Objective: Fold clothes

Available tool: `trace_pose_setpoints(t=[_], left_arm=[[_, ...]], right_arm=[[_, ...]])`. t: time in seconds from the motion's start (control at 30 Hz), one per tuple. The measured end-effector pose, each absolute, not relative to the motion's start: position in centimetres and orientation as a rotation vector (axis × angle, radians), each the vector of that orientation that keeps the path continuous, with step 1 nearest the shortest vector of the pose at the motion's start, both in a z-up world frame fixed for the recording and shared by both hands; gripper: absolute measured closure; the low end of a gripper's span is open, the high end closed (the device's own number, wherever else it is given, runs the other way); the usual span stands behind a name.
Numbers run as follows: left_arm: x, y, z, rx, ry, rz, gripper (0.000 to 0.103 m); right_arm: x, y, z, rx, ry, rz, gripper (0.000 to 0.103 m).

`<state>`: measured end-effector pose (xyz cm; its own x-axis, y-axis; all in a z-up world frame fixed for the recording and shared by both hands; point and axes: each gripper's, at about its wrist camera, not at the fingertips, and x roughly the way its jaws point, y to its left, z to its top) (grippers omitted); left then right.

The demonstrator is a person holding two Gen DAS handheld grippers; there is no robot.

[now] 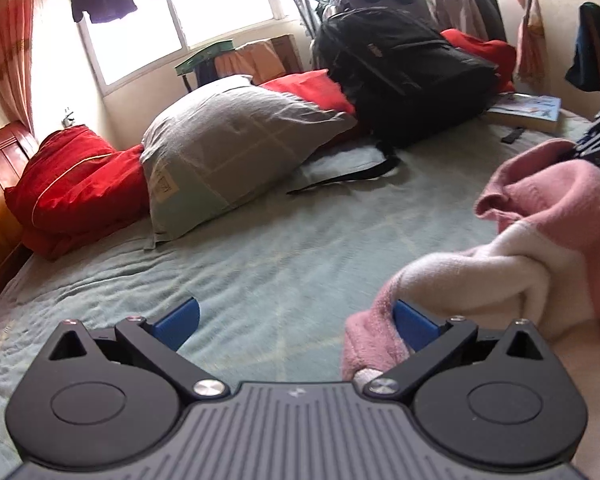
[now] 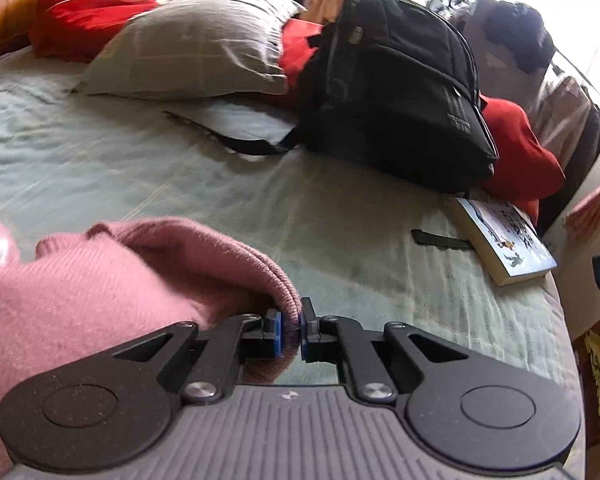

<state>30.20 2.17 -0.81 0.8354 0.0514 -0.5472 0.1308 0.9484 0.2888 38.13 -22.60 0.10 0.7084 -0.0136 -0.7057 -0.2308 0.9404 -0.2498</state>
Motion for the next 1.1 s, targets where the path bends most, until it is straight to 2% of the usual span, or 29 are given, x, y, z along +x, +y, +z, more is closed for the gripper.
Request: trace_pose_setpoints(t=[0.27,0.37,0.43,0.47,0.5,0.57,0.73,0.8,1.1], left_arm=[[31.5,4.0,-1.5,0.252,0.635,-0.067,0.001],[30.2,4.1,-0.7,0.238,0.634,-0.089,0.001],[29.0,4.0,0.1,0.228,0.629,-0.105,0.001],[28.4,3.9,0.5,0.224,0.626,-0.114,0.001],[27.6,3.8,0.9,0.222,0.624,-0.125,0.001],[26.1,3.4,1.7,0.218,0.619,-0.147,0.001],[22.1,1.6,2.5,0.230,0.638,-0.216,0.001],[21.2,0.7,2.2,0.240,0.651,-0.239,0.001],[22.4,-1.4,-2.4,0.309,0.785,-0.118,0.001]], right_arm=[[40.5,-22.3,-1.6,-0.255,0.845,0.145,0.090],[39.2,-22.6,-0.9,-0.235,0.846,0.179,0.073],[37.9,-22.8,-0.2,-0.220,0.840,0.201,0.069],[37.1,-23.0,0.2,-0.214,0.837,0.211,0.060],[36.4,-23.1,0.6,-0.207,0.834,0.221,0.047],[34.8,-23.4,1.4,-0.194,0.828,0.242,0.039],[29.5,-23.7,2.2,-0.192,0.813,0.297,0.038],[27.5,-23.8,2.1,-0.184,0.806,0.307,0.034],[20.1,-24.6,0.4,-0.122,0.798,0.295,0.031]])
